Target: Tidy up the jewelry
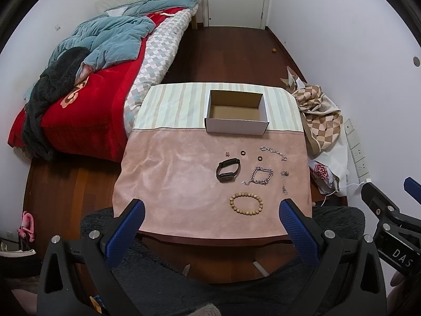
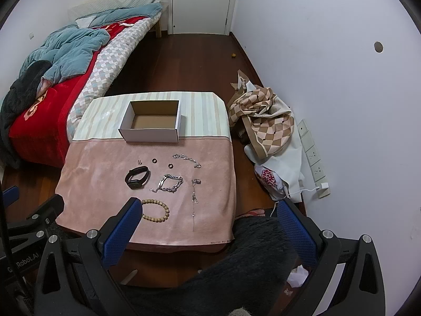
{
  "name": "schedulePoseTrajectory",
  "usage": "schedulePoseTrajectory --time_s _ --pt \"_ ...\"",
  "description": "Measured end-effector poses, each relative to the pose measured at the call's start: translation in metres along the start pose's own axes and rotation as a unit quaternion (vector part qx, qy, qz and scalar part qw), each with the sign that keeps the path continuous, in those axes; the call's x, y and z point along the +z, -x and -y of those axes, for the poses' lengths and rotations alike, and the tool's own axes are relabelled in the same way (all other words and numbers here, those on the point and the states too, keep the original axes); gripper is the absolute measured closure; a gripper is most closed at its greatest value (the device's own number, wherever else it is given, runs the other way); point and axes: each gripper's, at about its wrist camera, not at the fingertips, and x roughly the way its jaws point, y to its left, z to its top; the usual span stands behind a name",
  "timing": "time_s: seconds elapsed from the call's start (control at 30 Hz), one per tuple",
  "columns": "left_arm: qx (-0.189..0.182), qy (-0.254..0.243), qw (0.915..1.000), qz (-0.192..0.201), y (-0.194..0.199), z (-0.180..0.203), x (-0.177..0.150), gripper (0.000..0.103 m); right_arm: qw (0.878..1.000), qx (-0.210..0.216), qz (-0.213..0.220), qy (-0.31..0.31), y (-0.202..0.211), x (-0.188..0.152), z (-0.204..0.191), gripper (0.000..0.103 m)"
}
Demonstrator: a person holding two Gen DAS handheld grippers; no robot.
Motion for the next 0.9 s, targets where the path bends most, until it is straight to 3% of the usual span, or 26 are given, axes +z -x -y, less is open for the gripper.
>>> schedulePoseTrajectory --time_s 0.9 --pt "-0.001 0.001 0.9999 0.011 0.0027 -0.0011 -0.0021 0.000 1.000 -0.003 0.008 0.001 0.0095 0.0019 0.0012 0.000"
